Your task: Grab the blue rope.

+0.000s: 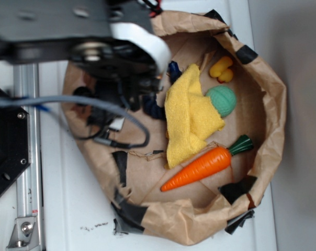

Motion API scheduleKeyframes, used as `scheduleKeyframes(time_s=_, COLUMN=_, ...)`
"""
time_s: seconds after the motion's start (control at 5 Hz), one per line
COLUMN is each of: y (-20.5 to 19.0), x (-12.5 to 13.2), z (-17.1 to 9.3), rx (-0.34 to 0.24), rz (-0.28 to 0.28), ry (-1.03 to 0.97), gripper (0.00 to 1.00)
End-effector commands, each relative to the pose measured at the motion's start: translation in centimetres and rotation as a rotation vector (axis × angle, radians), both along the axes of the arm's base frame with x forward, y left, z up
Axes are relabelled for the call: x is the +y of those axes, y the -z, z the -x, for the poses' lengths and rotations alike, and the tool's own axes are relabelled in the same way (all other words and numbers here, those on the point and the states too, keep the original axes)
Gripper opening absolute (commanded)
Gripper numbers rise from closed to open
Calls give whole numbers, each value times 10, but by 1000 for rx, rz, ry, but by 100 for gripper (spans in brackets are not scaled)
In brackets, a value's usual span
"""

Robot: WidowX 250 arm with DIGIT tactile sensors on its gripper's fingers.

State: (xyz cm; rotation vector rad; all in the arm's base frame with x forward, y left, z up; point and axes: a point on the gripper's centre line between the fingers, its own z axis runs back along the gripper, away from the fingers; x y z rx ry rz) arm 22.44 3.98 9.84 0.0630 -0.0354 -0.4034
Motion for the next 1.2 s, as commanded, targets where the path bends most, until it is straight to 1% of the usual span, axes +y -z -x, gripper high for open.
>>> scheduleKeyframes(time_s=0.0, y=48, x=17, z=-14, rx=8, rz=-35, ry=91, gripper=100)
scheduleKeyframes(time_s=0.2, y=69, x=25, z=-14, rx=11, rz=-80, ry=132, gripper=100)
scheduleKeyframes(time_s=0.4, y=69, x=29, z=-14, rx=0, rz=-49, ry=108, gripper=100)
scheduleKeyframes(time_s=0.6, y=74, x=25, z=-15, rx=3, rz=-55, ry=128, gripper=100)
scheduleKeyframes(time_s=0.8, y=79, x=26, z=-20, rx=-17, rz=-74, ry=139, gripper=100)
scheduleKeyframes(time_s=1.0, y=93, x=36, z=-17, rx=13, rz=-86, ry=114, gripper=100)
